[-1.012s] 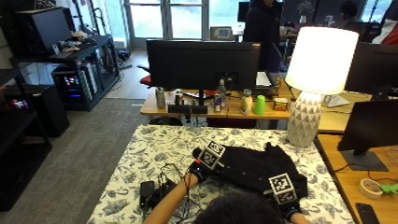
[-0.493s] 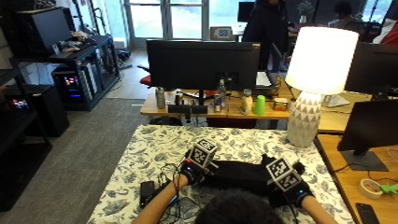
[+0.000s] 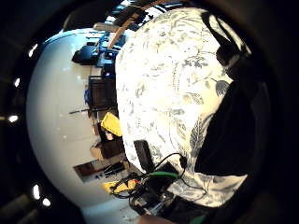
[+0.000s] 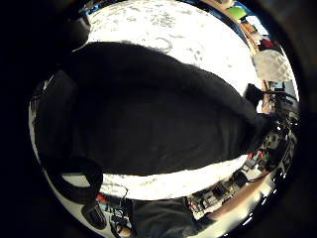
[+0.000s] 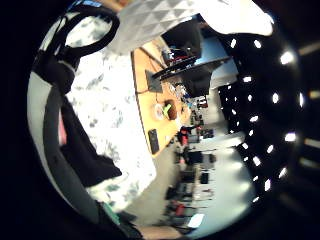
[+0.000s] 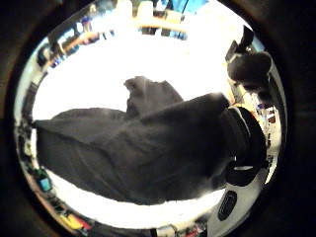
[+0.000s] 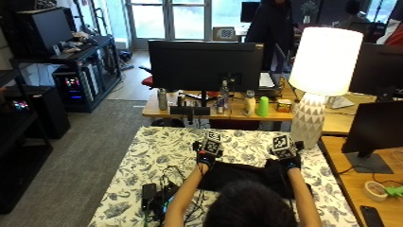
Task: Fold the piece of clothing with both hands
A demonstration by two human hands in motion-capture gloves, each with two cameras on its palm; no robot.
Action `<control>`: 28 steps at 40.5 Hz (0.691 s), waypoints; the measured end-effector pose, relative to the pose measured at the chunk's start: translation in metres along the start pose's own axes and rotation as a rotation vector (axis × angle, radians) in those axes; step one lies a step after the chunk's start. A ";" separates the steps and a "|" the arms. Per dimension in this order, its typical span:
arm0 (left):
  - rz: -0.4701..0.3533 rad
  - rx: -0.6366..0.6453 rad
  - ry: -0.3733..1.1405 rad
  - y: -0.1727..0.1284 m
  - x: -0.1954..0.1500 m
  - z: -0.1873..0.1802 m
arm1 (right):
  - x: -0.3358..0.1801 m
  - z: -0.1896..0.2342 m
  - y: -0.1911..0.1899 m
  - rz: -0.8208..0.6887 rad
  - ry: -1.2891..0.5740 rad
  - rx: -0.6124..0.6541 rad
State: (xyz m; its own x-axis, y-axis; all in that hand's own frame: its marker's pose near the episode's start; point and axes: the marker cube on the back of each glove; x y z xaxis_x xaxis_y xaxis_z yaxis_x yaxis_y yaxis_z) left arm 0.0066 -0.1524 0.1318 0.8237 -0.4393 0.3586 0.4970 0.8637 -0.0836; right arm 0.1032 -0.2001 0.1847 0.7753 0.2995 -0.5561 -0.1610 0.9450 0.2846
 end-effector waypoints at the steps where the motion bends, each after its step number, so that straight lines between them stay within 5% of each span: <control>1: 0.026 0.064 0.025 -0.004 0.002 0.001 | 0.001 0.013 -0.005 0.019 -0.024 0.023; 5: 0.220 0.223 0.212 -0.004 0.015 -0.005 | 0.017 0.023 0.001 0.056 -0.065 0.036; 13: 0.307 0.116 0.285 0.040 0.007 0.001 | 0.048 0.021 0.054 0.094 -0.163 -0.158; 17: 0.353 0.177 0.360 0.044 0.026 0.011 | 0.050 0.054 0.069 0.124 -0.287 -0.261; 22: 0.473 -0.118 0.329 0.069 0.041 0.046 | 0.045 0.100 0.090 0.181 -0.342 -0.458; 28: 0.366 -0.207 0.279 0.063 0.050 0.080 | 0.036 0.092 0.136 0.220 -0.448 -0.614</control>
State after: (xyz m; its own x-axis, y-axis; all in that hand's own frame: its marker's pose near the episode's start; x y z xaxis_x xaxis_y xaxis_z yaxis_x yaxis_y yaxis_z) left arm 0.0574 -0.0999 0.2189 0.9817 -0.1902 0.0118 0.1822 0.9186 -0.3508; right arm 0.1650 -0.0728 0.2755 0.8379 0.5295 -0.1323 -0.5458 0.8130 -0.2029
